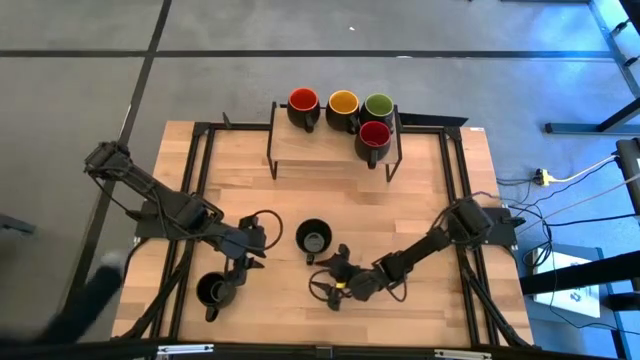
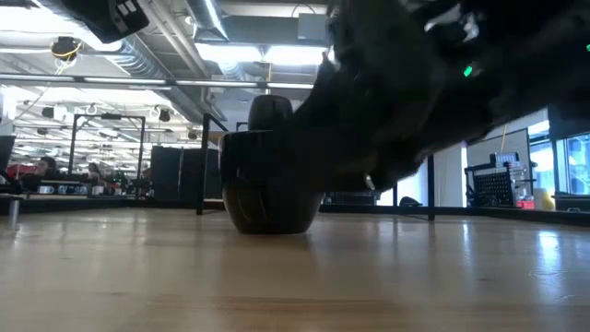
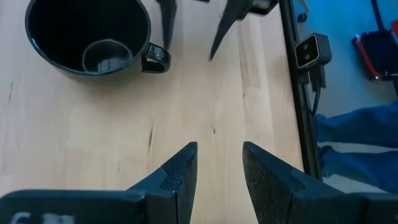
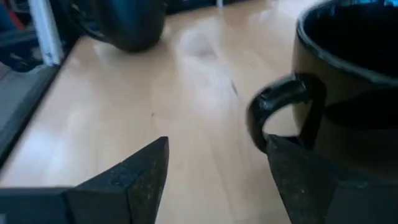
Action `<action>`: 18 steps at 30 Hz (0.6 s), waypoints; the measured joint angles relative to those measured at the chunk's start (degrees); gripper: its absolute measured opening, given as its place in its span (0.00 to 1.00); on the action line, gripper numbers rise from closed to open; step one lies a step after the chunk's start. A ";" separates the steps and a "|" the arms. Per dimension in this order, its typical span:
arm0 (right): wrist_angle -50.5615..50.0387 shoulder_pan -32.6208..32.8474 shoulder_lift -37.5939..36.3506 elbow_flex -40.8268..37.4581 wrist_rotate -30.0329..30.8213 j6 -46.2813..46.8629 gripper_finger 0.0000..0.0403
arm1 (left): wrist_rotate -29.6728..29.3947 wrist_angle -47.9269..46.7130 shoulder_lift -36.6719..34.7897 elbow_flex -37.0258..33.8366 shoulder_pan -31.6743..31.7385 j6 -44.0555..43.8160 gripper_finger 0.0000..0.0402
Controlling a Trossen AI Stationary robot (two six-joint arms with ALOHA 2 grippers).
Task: Place coffee mugs
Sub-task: Put the top black mug on the shelf
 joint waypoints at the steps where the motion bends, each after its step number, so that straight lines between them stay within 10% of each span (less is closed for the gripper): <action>1: -0.26 -0.33 0.66 0.46 0.08 -0.07 0.63 | 0.02 0.00 0.00 0.00 0.00 0.10 0.31; 18: 0.47 -3.21 4.57 4.25 1.82 -3.54 0.62 | -2.70 -0.28 0.00 0.00 -3.47 2.12 0.31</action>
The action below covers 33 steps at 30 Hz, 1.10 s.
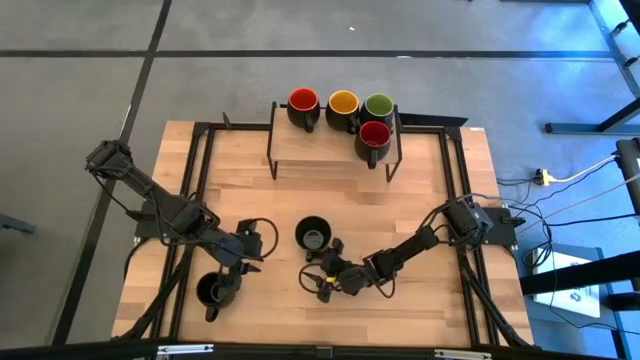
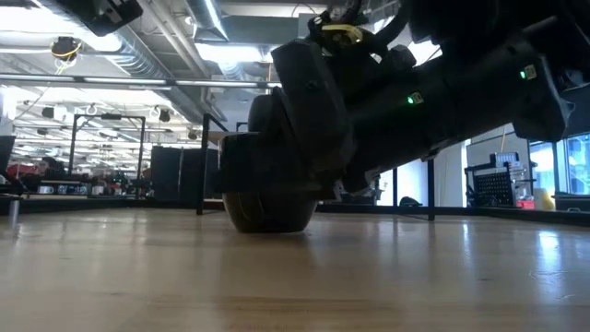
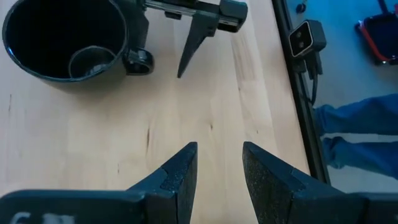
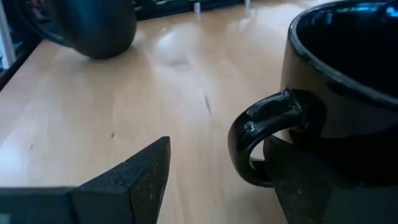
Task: Place coffee mugs
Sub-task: Put the top black mug on the shelf
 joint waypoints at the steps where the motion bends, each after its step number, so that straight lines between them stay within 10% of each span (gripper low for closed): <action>1: 0.24 -0.11 0.00 0.00 0.37 -0.06 0.62 | -0.08 0.01 0.00 0.00 0.00 0.00 0.31; 8: 0.60 -0.61 0.00 0.00 6.66 0.01 0.54 | -0.30 0.04 0.00 0.00 0.01 -0.04 0.31; 20: -0.19 -2.87 0.00 -0.04 1.09 0.42 0.04 | -0.77 0.19 0.00 0.00 0.03 -0.10 0.31; 33: -1.58 -2.80 -3.75 -0.26 -6.06 -3.68 0.04 | -0.08 0.20 -4.08 0.01 0.03 -2.56 0.31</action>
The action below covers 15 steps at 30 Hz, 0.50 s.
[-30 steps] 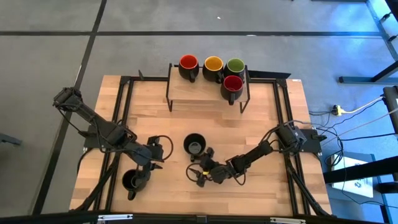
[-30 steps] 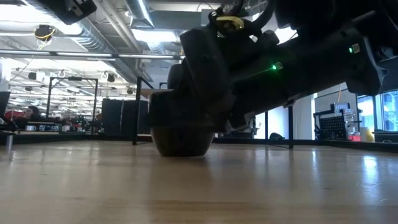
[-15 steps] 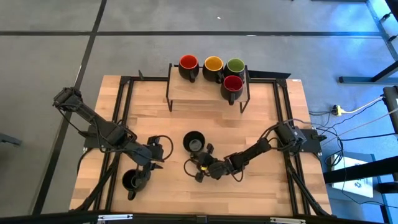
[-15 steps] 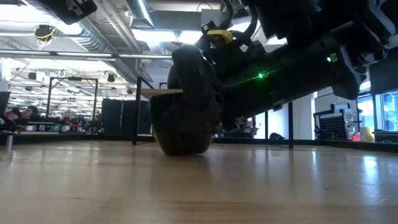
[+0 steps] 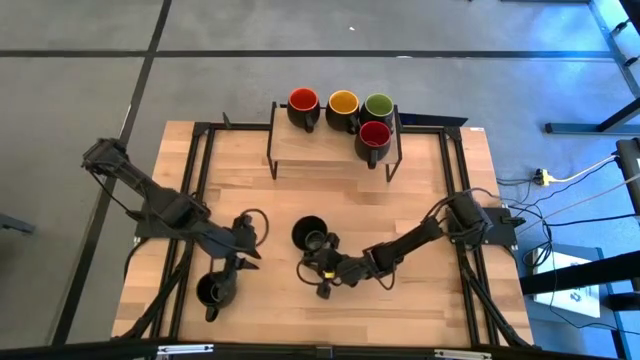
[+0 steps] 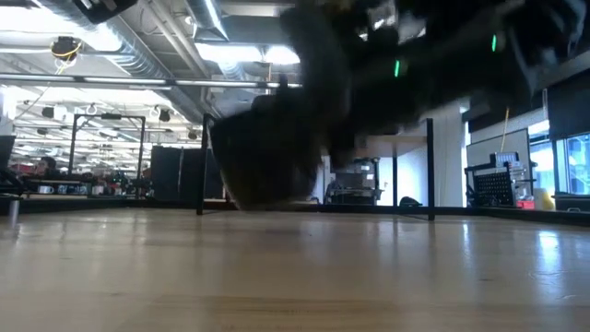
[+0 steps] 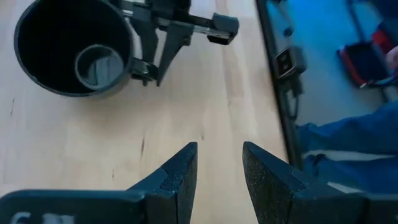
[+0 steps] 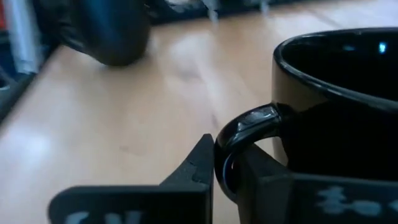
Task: Place coffee mugs
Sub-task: Put the top black mug on the shelf
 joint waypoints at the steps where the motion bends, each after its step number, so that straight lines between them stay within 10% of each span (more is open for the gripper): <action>1: -0.20 0.02 -1.12 0.00 -0.71 -1.33 0.04 | 0.00 -0.02 -1.11 0.00 0.00 -0.38 0.31; 15: -7.26 -5.33 -16.56 0.13 -2.88 -9.03 0.04 | -5.82 -0.42 -12.57 0.10 -0.07 -0.74 0.31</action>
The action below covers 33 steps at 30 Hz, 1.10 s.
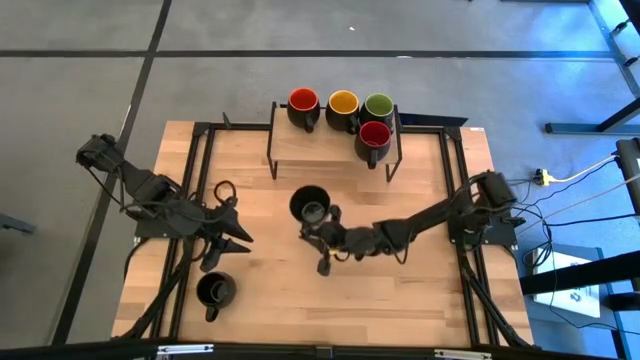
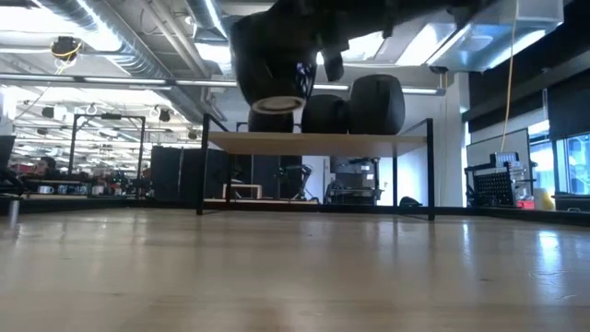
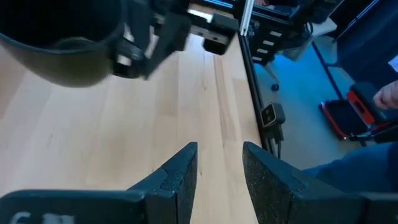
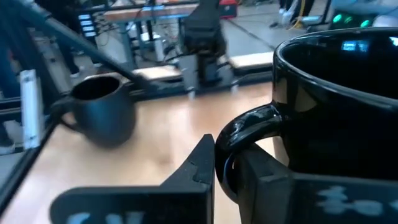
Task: Place coffee mugs
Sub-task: Put the top black mug on the shelf
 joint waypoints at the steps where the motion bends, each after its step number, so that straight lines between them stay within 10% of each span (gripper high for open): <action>1: -0.09 -0.80 -0.46 0.00 -0.08 -0.66 0.04 | -0.17 -0.02 -0.19 0.00 0.00 0.27 0.31; 33: -1.21 -20.30 -3.04 0.09 -2.91 -1.76 0.03 | -3.53 0.02 -0.35 0.04 0.02 -0.85 0.31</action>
